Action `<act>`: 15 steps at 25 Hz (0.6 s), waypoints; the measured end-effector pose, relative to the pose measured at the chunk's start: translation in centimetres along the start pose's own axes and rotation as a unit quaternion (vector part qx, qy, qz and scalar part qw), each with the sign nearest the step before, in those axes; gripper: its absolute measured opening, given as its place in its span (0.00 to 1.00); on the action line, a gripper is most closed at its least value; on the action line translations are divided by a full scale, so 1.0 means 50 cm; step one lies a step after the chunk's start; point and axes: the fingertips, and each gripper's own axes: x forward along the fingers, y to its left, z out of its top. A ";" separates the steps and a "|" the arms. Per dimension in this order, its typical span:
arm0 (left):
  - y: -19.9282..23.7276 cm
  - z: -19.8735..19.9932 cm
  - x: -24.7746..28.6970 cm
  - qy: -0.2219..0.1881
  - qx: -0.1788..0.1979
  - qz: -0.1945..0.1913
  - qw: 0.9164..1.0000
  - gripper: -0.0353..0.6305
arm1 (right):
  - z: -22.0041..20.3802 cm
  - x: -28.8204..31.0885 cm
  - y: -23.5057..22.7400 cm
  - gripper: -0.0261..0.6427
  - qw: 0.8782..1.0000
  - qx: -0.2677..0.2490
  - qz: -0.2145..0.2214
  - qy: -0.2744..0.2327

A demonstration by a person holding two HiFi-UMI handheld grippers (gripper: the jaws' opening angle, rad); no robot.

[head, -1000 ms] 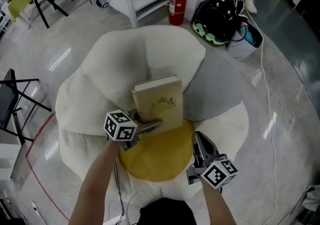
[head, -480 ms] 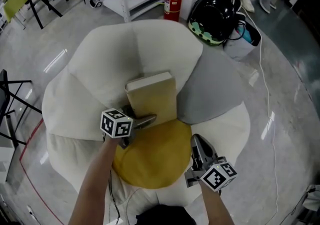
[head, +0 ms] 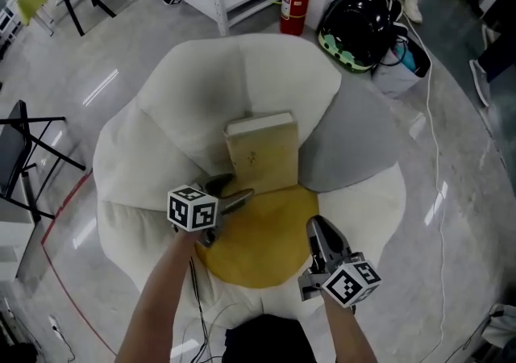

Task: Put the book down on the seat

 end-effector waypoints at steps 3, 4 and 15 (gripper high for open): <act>-0.033 0.011 -0.029 -0.009 -0.008 0.001 1.000 0.55 | 0.012 -0.005 0.039 0.14 1.000 0.008 0.005 0.005; -0.048 0.018 -0.039 -0.015 -0.016 -0.003 1.000 0.55 | 0.018 -0.008 0.053 0.14 1.000 0.010 0.008 0.006; -0.228 0.122 -0.171 -0.057 -0.006 -0.002 0.998 0.08 | 0.099 -0.058 0.209 0.13 1.000 0.024 -0.004 0.020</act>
